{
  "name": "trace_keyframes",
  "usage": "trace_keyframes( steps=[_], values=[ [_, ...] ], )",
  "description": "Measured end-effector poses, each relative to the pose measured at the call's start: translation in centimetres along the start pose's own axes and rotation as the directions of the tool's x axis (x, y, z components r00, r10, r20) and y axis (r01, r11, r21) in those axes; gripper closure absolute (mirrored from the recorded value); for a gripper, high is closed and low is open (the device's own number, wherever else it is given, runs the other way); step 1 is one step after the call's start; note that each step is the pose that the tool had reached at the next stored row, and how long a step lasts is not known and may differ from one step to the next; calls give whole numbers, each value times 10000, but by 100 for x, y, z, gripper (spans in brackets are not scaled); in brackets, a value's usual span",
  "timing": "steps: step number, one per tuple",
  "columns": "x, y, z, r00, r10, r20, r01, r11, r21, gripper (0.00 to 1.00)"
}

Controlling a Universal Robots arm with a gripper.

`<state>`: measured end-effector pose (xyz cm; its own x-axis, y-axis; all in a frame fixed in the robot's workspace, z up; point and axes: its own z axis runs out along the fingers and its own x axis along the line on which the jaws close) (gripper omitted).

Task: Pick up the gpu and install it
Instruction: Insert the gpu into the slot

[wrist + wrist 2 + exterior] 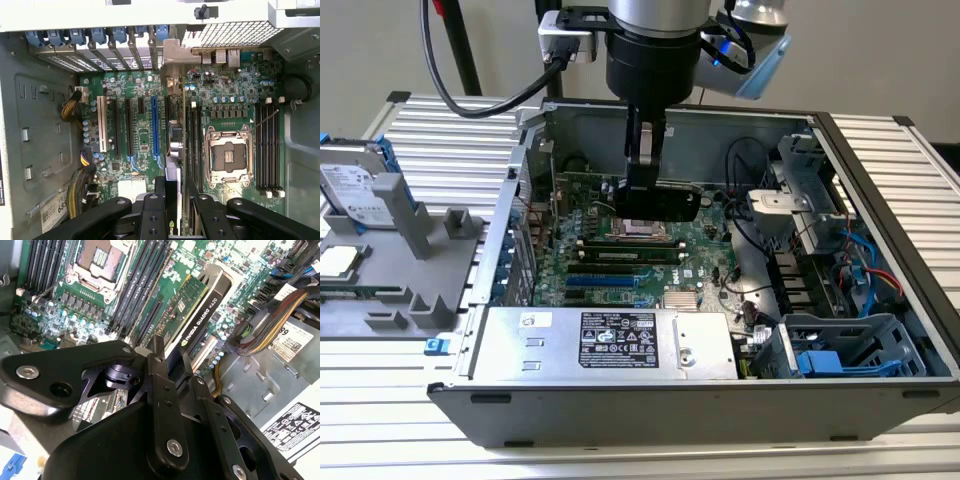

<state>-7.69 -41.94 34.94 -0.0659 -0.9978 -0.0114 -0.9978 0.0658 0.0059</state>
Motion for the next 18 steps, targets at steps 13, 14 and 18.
trace_keyframes(
  steps=[13, 14, 18],
  values=[
    [1, -2, 106, 10000, -1, -25, 1, 10000, 0, 100],
    [1, -2, 112, 10000, -1, -26, 1, 10000, 0, 100],
    [1, -2, 126, 10000, -1, -29, 1, 10000, -1, 100]
  ],
)
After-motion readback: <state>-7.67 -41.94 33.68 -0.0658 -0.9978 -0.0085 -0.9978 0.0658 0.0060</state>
